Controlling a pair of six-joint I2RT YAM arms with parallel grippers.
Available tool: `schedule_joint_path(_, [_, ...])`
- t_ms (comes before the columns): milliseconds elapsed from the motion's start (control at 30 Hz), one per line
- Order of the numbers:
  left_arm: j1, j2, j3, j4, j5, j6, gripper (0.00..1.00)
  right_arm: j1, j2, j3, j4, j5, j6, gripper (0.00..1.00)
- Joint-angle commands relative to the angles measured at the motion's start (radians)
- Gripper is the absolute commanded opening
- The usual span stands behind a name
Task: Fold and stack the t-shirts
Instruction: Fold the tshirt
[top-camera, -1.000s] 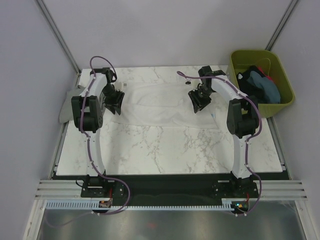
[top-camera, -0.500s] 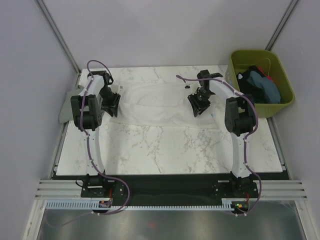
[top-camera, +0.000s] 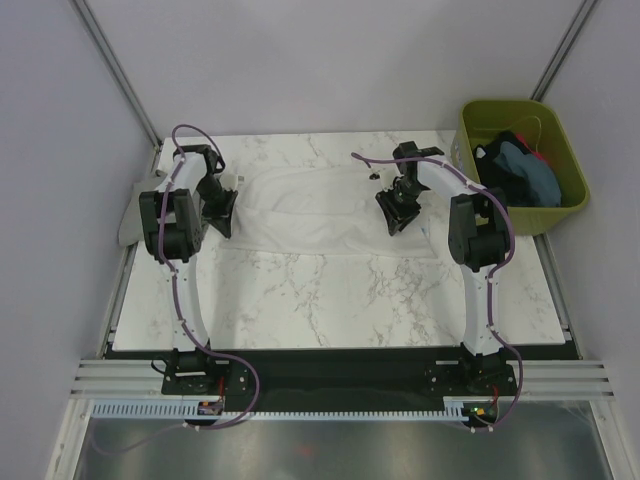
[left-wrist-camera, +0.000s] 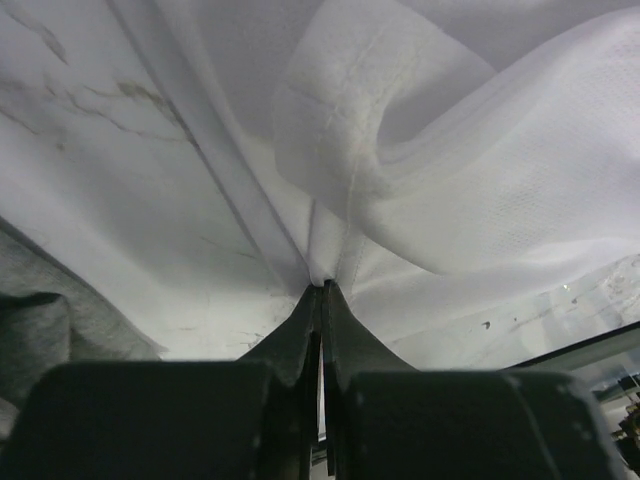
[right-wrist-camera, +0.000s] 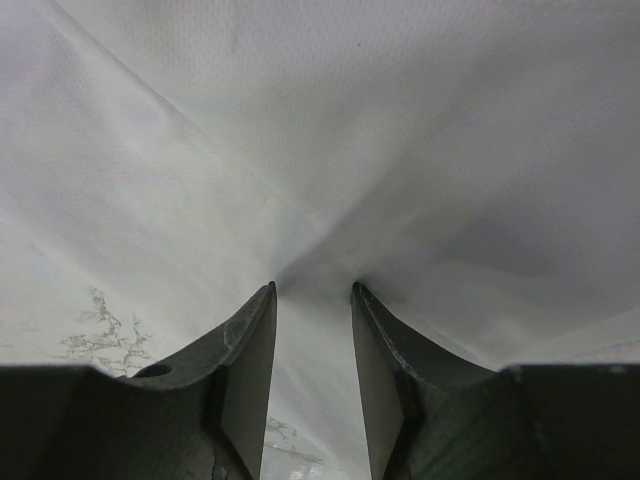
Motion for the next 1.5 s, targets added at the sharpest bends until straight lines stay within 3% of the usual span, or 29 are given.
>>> schedule_joint_path(0, [0.002,-0.091,-0.061,-0.019,0.040,0.000,0.02,0.001,0.033,-0.025,-0.004,0.055,-0.017,0.44])
schedule_joint_path(400, [0.002,-0.263,-0.215,-0.042,0.042,-0.003,0.03,0.000,0.074,-0.018,-0.004,0.126,-0.012,0.43])
schedule_joint_path(633, [0.001,-0.324,-0.230,-0.050,-0.021,-0.007,0.30,0.000,0.024,0.008,0.010,0.123,0.005,0.43])
schedule_joint_path(767, [0.002,-0.356,-0.117,-0.071,-0.038,0.000,0.45,-0.008,-0.073,0.046,0.042,0.138,0.009,0.45])
schedule_joint_path(933, [-0.012,-0.272,0.044,-0.082,0.045,-0.004,0.47,-0.074,-0.138,0.113,0.119,0.077,0.072,0.48])
schedule_joint_path(1133, [-0.047,-0.173,0.055,-0.059,0.160,-0.017,0.46,-0.086,-0.060,0.179,0.122,0.028,0.092,0.48])
schedule_joint_path(1467, [-0.121,-0.091,0.035,-0.070,0.191,-0.017,0.46,-0.042,-0.030,0.127,0.119,-0.025,0.092,0.47])
